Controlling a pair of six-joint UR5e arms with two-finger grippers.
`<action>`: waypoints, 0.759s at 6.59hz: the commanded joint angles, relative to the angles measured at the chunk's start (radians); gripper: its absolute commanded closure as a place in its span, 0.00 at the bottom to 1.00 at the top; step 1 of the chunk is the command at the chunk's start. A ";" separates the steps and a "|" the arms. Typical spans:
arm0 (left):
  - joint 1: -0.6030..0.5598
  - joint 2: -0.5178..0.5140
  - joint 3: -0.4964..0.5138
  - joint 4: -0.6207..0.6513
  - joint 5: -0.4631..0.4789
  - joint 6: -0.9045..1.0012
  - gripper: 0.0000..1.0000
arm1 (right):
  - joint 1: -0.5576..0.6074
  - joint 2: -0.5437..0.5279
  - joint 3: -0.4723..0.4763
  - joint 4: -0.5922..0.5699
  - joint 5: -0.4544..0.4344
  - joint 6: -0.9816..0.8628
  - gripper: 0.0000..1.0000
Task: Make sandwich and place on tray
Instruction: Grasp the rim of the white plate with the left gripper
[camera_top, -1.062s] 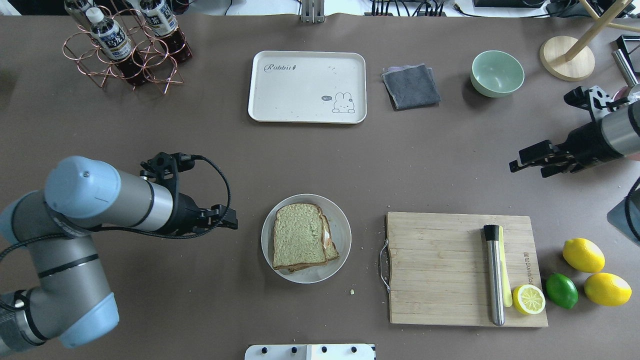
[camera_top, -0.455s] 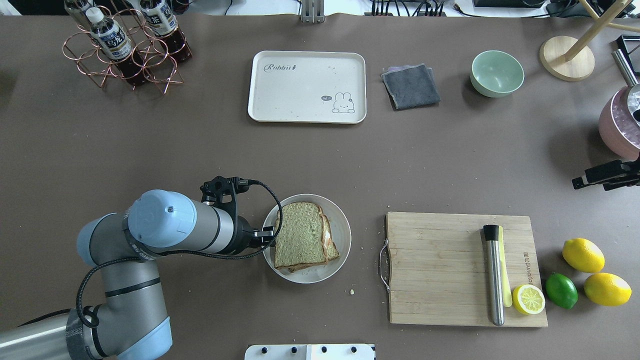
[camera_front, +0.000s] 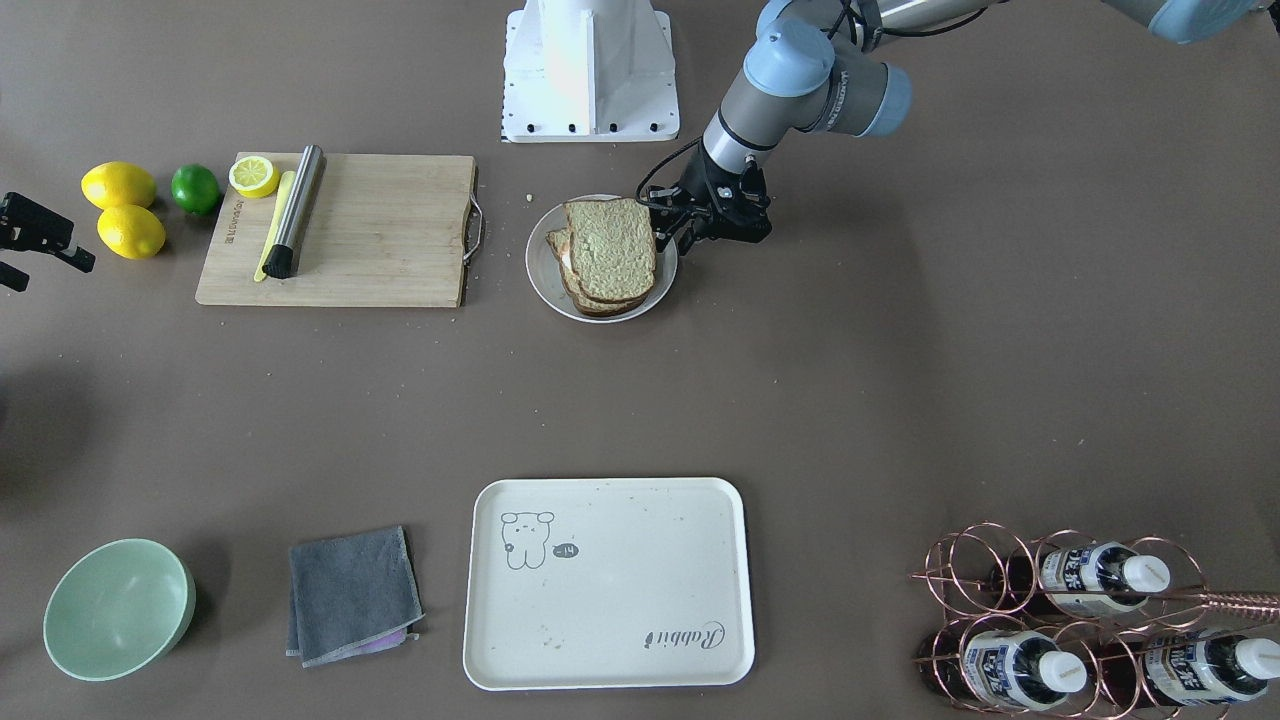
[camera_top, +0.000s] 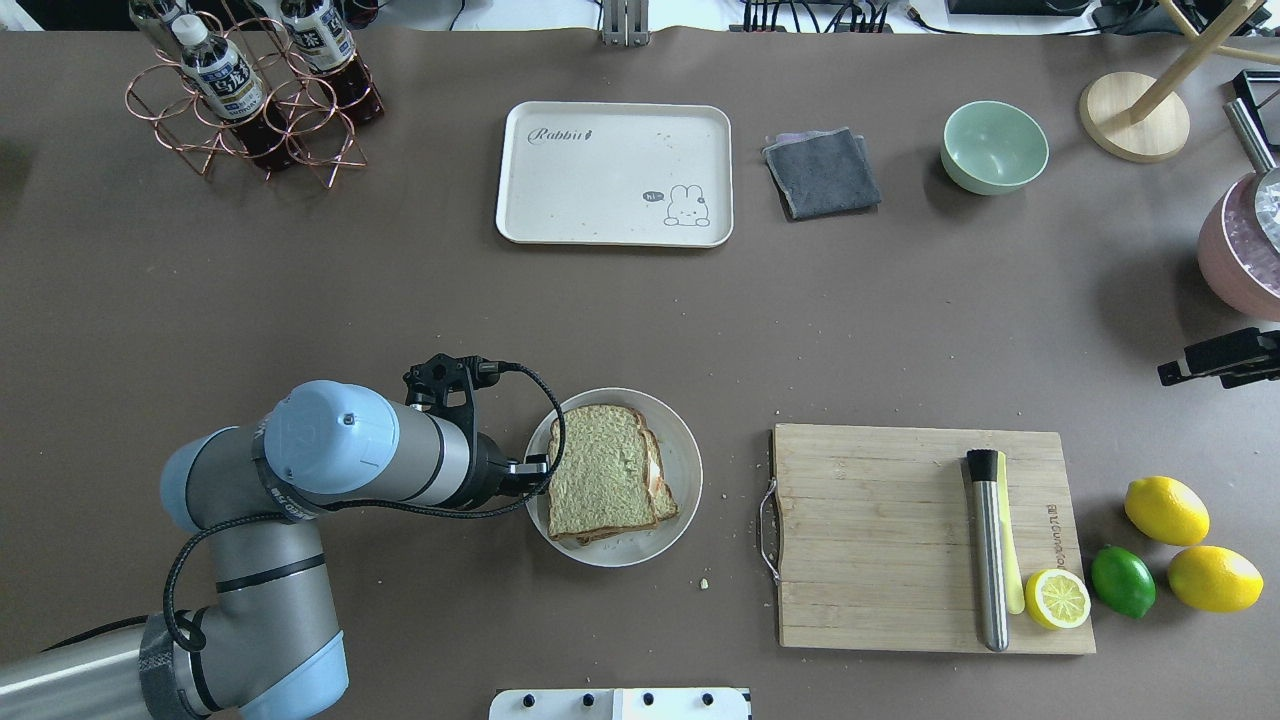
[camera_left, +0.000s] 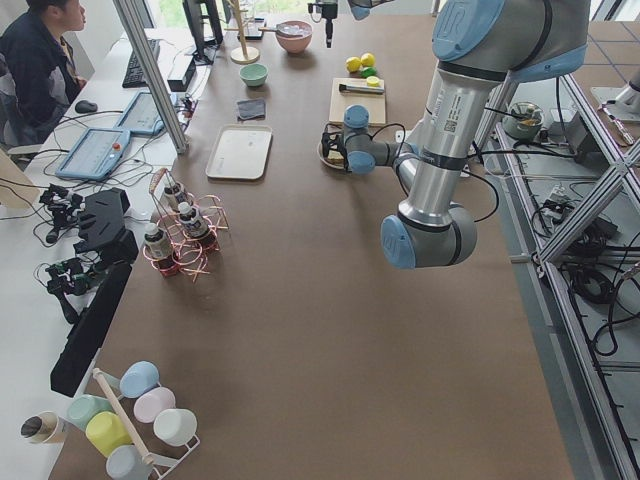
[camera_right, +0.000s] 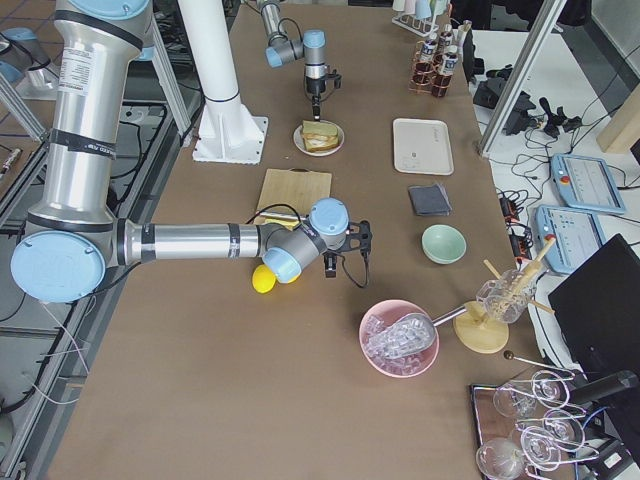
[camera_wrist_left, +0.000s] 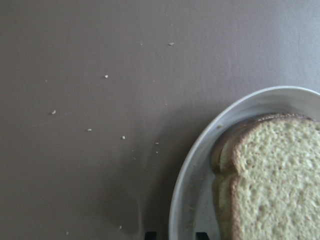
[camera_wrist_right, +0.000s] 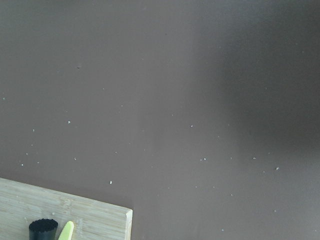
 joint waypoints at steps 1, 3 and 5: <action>0.001 -0.006 0.016 -0.001 -0.001 -0.001 0.84 | 0.001 -0.003 0.000 0.002 0.001 -0.001 0.00; -0.005 -0.009 0.005 -0.001 -0.005 -0.008 1.00 | 0.001 -0.005 0.002 0.003 0.001 -0.001 0.00; -0.085 -0.037 0.006 0.000 -0.010 -0.004 1.00 | 0.002 -0.014 0.017 0.003 0.001 -0.001 0.00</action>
